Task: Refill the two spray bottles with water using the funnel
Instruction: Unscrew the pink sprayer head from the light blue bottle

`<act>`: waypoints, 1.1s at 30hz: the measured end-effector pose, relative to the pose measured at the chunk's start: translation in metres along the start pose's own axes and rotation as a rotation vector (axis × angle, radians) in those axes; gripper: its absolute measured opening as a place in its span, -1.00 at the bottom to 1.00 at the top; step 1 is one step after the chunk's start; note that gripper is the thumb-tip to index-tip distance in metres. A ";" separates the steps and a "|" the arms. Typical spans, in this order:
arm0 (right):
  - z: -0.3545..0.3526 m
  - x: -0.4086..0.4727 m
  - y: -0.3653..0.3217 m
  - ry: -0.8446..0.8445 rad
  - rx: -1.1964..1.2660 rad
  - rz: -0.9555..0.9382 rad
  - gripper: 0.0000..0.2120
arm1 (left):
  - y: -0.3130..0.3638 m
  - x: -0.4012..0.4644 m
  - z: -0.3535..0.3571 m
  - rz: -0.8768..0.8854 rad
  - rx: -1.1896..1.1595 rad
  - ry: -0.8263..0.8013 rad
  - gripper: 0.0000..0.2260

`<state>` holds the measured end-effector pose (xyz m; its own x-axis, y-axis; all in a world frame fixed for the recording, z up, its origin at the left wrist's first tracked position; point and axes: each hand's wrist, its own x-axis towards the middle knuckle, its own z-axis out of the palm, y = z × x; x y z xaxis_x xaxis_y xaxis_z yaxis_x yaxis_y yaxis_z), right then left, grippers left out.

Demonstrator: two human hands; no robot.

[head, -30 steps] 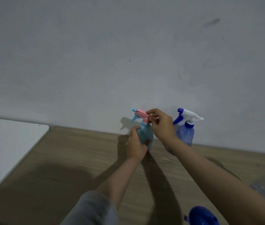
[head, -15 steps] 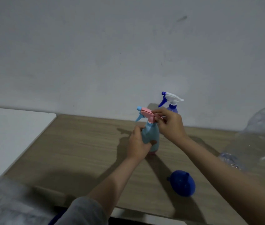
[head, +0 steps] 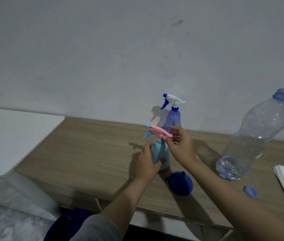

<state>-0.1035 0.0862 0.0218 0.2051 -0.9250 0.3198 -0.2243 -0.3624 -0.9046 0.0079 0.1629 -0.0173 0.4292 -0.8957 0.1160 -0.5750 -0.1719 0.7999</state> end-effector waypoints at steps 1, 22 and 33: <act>0.003 -0.004 0.004 0.025 0.042 0.073 -0.65 | -0.001 0.000 0.001 0.000 0.000 0.004 -0.42; 0.030 -0.004 0.028 0.061 -0.052 -0.094 -0.72 | -0.005 0.004 0.004 -0.039 0.008 0.066 -0.22; 0.024 0.000 0.027 -0.004 0.072 0.066 -0.63 | 0.004 0.008 -0.003 -0.062 0.019 0.042 -0.22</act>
<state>-0.0862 0.0789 -0.0095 0.1963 -0.9462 0.2572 -0.1689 -0.2910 -0.9417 0.0112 0.1560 -0.0114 0.4934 -0.8649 0.0916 -0.5596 -0.2350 0.7948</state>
